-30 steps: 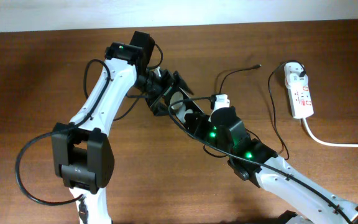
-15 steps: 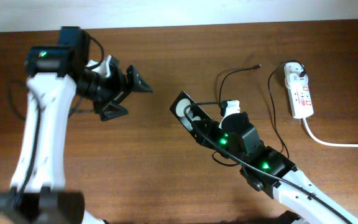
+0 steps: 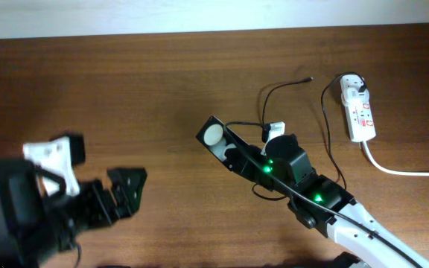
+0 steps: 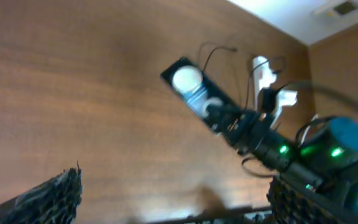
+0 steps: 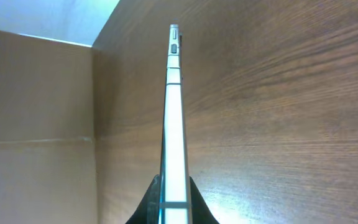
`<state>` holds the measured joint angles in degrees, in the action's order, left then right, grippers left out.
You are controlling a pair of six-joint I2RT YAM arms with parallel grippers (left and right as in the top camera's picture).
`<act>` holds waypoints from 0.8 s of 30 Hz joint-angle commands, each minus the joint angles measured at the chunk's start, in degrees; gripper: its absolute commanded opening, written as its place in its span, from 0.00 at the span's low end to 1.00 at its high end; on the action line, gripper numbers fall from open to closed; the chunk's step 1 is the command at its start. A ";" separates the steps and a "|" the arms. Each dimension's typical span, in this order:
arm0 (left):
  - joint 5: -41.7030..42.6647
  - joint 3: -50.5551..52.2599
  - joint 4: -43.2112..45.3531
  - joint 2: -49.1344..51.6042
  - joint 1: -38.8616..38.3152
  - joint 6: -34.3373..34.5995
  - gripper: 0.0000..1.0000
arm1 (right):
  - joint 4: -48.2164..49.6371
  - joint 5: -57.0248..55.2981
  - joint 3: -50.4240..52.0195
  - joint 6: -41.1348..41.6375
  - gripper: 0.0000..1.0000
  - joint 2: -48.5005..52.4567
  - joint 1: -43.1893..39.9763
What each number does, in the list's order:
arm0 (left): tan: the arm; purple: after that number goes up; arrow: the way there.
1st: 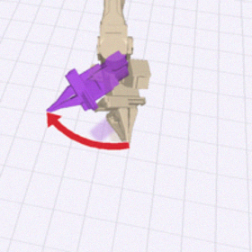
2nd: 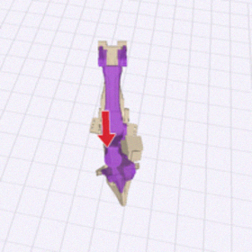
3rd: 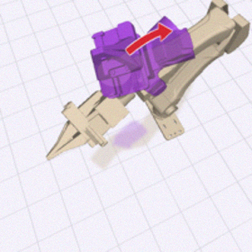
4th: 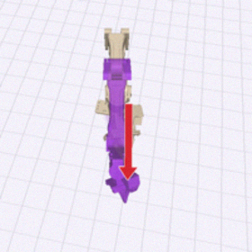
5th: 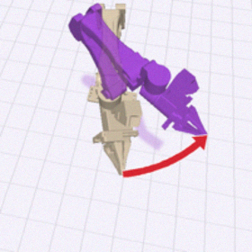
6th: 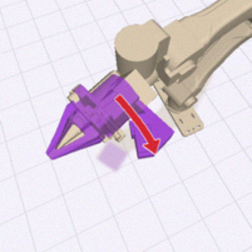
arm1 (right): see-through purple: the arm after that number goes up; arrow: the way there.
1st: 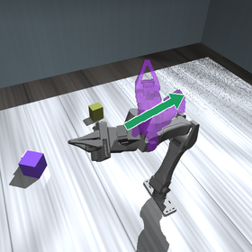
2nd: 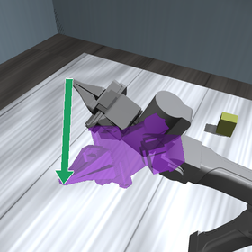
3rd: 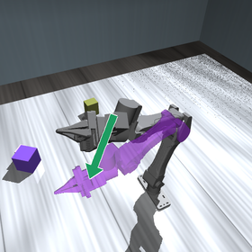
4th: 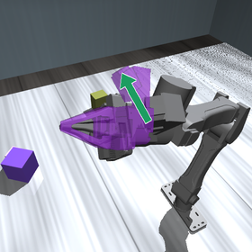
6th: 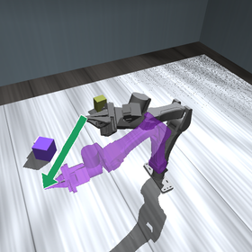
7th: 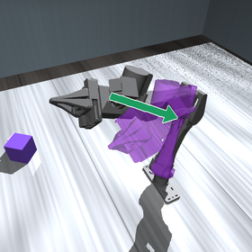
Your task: Plug charger to phone and switch on socket
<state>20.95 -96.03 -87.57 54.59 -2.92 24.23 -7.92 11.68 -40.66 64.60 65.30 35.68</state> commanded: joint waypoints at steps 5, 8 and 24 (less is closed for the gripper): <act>-1.57 27.76 12.85 -14.25 0.09 13.73 0.99 | 0.57 5.53 -0.55 0.44 0.04 -1.25 0.20; 4.04 37.05 22.16 -14.27 0.09 17.11 0.99 | 0.26 6.16 -0.55 0.50 0.04 -1.25 -0.13; 29.20 54.12 53.35 10.34 0.07 36.61 0.99 | -3.93 20.52 -0.55 3.48 0.04 -1.25 -9.51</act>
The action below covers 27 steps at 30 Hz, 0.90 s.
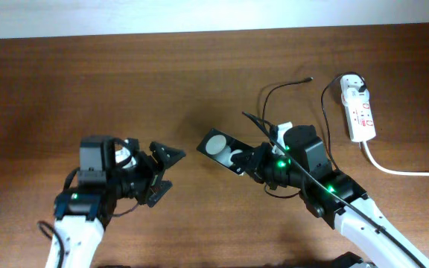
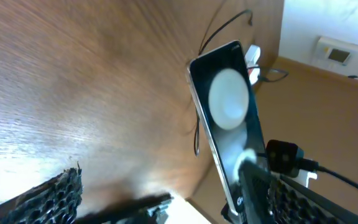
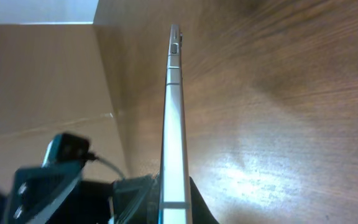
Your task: Plug charger to phone and switch on socket
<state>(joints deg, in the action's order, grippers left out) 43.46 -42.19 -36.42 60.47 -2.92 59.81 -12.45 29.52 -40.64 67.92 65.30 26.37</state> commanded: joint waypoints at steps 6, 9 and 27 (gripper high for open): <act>9.70 0.28 12.76 7.02 -2.01 -6.69 0.99 | -2.12 3.02 -0.57 1.62 0.04 -1.18 -0.20; 9.51 0.28 16.41 7.02 -4.26 -10.19 0.99 | -2.38 3.06 -0.55 1.62 0.04 -1.20 -0.20; -0.07 0.28 14.32 7.04 -6.10 -22.99 0.99 | -2.36 2.97 -0.55 5.33 0.04 -1.18 -0.20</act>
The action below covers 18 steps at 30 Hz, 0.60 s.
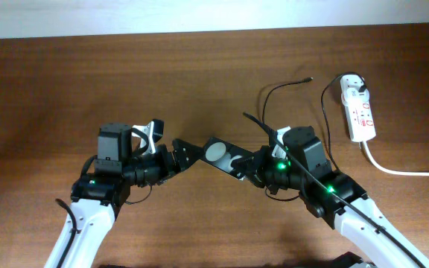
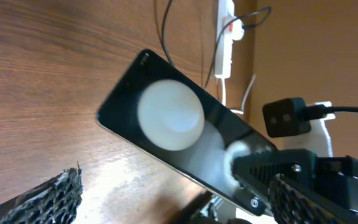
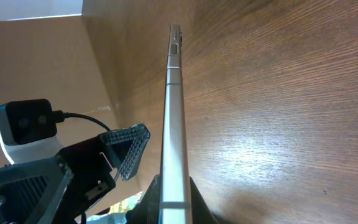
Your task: Plug charger to phone and switch on socket
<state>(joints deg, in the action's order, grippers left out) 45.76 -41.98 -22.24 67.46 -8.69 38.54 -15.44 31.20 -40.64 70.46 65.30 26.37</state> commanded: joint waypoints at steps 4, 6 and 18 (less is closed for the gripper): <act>-2.32 0.07 0.13 0.04 -0.33 8.76 0.99 | 1.11 -0.98 -0.55 12.76 0.04 -1.18 -0.09; -2.23 0.07 0.13 0.04 -0.33 15.37 0.99 | 1.92 -1.64 -0.55 14.08 0.04 -1.18 -0.07; 3.10 0.07 1.22 0.04 -0.33 47.67 1.00 | 11.87 -9.22 -0.55 18.99 0.04 -1.18 8.17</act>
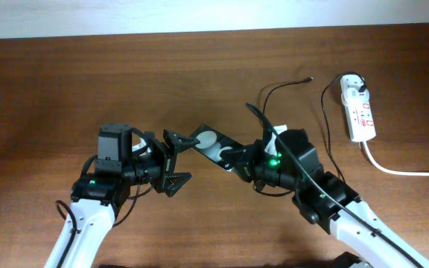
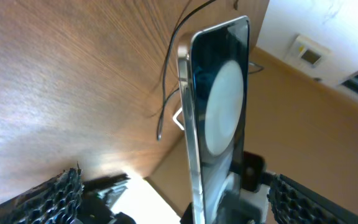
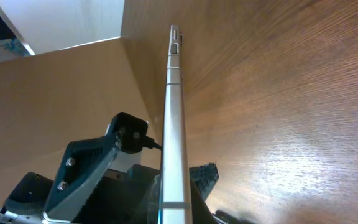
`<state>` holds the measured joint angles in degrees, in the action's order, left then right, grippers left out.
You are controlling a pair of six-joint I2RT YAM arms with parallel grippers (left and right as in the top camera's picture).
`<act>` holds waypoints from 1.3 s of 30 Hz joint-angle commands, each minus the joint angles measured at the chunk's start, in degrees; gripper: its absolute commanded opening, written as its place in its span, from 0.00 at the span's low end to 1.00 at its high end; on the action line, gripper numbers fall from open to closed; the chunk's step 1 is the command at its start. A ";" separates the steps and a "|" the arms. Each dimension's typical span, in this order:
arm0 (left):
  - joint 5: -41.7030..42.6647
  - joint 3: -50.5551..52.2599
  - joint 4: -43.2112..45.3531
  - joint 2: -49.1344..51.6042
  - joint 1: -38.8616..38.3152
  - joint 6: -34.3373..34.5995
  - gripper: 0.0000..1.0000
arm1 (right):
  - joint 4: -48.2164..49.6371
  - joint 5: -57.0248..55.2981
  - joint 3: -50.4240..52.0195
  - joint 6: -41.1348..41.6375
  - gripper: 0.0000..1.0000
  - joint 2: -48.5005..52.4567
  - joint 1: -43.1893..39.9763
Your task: Plug charger to phone and switch on socket
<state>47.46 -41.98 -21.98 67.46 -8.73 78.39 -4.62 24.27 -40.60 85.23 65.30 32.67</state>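
Note:
The phone (image 1: 208,140), dark with a white round disc on it, is held off the table by its lower end in my right gripper (image 1: 238,161), which is shut on it. It shows edge-on in the right wrist view (image 3: 174,112). My left gripper (image 1: 179,157) is open at the phone's free end, and the phone (image 2: 219,106) stands between its two fingers in the left wrist view. I cannot tell whether they touch it. The black charger cable (image 1: 274,91) lies on the table, its plug tip (image 1: 308,78) loose. The white socket strip (image 1: 359,112) is at the far right.
A white lead (image 1: 404,171) runs from the socket strip off the right edge. A black plug (image 1: 359,84) sits in the strip's far end. A white block (image 1: 278,134) lies beside the right arm. The brown table (image 1: 65,82) ends at a white wall behind.
The left wrist has turned, so its fingers now stand one above the other beside the phone's end. The phone has moved slightly left and farther back. Both grips are unchanged.
The right gripper held the phone above the table's middle throughout. The left arm was first at the far left. Then its open gripper faced the phone from a short way off, then stood close to the phone's end, and now brackets it.

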 commanded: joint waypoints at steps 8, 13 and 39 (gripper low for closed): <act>1.18 0.07 8.68 0.04 -0.28 11.67 0.74 | 5.95 -3.04 -0.59 11.54 0.04 -0.87 6.14; 1.20 0.07 8.70 0.04 -0.28 12.33 0.63 | 10.91 -3.28 -0.59 15.76 0.04 1.20 8.07; -17.97 0.07 8.22 0.09 0.11 -11.04 0.00 | -2.99 -9.27 -0.59 16.74 0.50 3.45 10.75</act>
<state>35.88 -41.54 -14.33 67.53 -9.19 81.62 -2.00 18.63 -41.04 106.48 68.66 42.87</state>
